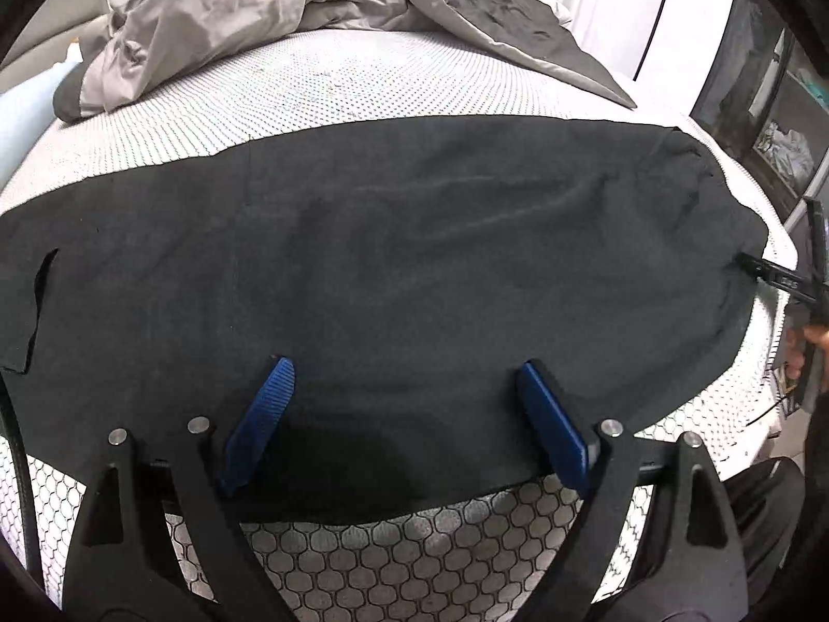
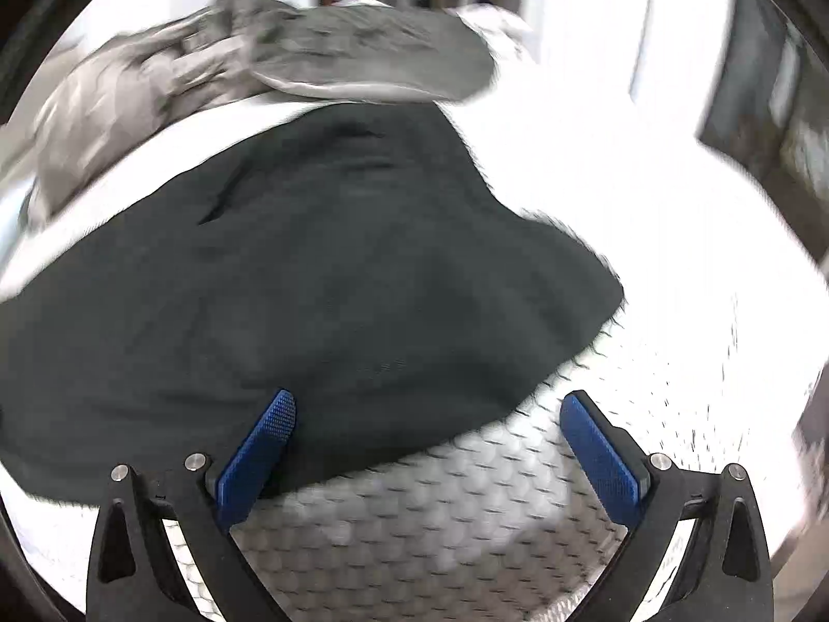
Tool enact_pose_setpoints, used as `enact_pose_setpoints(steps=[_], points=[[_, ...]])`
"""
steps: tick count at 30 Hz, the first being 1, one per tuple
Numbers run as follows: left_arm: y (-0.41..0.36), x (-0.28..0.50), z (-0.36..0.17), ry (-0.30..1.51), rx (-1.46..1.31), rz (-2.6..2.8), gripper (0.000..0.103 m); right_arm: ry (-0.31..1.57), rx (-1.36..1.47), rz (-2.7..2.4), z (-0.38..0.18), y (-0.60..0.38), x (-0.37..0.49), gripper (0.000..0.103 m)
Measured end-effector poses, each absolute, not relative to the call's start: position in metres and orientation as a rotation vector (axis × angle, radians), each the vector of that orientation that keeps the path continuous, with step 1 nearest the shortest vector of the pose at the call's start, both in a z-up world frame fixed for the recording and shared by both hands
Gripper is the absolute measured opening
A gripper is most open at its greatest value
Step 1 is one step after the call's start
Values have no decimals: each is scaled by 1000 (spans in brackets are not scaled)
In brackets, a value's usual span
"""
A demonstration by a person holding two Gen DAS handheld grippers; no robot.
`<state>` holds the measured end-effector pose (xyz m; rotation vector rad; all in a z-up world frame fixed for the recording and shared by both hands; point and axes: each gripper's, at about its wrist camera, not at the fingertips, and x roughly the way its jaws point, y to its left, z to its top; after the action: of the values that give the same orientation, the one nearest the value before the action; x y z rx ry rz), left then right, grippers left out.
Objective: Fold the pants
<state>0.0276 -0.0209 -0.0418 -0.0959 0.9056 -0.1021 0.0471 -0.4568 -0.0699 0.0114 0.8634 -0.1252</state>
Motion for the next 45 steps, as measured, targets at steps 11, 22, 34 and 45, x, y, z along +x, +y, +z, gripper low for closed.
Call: enact_pose_setpoints(steps=[11,22,34,45], points=[[115,-60,-10,711,-556,135,87,786,216,20,-43,-461,8,103],[271,-106,-45,593,-1001,328,60,795,404,140,-58,-462,-11,103],[299,-78,-41,538,-874,398,3,802,490,140,-55,-470,27,102],[307,-69,-54,596,-902,435,3,740,680,56,-64,-498,67,80]])
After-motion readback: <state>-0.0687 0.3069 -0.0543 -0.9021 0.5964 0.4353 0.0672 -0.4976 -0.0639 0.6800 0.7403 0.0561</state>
